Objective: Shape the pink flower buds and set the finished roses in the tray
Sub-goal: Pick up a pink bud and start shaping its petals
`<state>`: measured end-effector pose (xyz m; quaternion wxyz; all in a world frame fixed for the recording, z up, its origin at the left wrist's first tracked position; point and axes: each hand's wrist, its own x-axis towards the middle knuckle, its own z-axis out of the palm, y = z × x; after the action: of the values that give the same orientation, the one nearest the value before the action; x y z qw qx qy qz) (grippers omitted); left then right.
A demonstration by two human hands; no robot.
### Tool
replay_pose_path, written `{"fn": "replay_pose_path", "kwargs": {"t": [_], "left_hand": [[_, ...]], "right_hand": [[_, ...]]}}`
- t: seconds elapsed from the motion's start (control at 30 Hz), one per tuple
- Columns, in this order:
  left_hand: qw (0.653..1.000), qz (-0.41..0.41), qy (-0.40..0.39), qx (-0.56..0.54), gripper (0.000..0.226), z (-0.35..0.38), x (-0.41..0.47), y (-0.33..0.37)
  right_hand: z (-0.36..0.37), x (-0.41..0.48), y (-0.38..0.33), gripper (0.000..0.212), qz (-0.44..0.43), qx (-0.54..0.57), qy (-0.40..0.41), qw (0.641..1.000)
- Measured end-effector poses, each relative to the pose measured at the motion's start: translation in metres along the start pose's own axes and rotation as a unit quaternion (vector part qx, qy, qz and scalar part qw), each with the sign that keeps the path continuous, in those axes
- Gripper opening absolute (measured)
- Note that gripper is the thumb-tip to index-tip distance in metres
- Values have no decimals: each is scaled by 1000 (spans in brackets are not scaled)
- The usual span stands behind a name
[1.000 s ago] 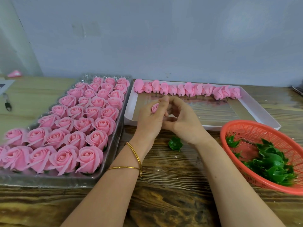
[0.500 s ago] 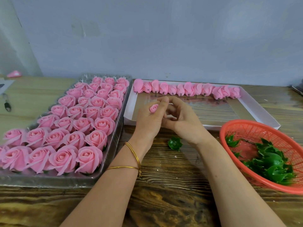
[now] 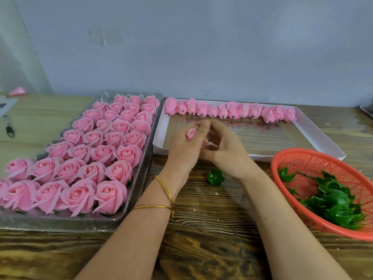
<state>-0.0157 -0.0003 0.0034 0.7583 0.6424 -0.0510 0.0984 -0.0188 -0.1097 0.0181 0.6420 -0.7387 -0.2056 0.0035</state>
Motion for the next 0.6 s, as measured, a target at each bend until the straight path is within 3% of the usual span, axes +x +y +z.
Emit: {"fn": "replay_pose_path", "kwargs": {"t": [0.37,0.6], "left_hand": [[1000,17,-3,15,33,-2,3,-4],[1000,0,16,-2,52,-1,3,-4]], "right_hand": [[1,0,-2,45,-1,20,-15,1000],[3,1,3,47,-5,-3,3,1000]]}}
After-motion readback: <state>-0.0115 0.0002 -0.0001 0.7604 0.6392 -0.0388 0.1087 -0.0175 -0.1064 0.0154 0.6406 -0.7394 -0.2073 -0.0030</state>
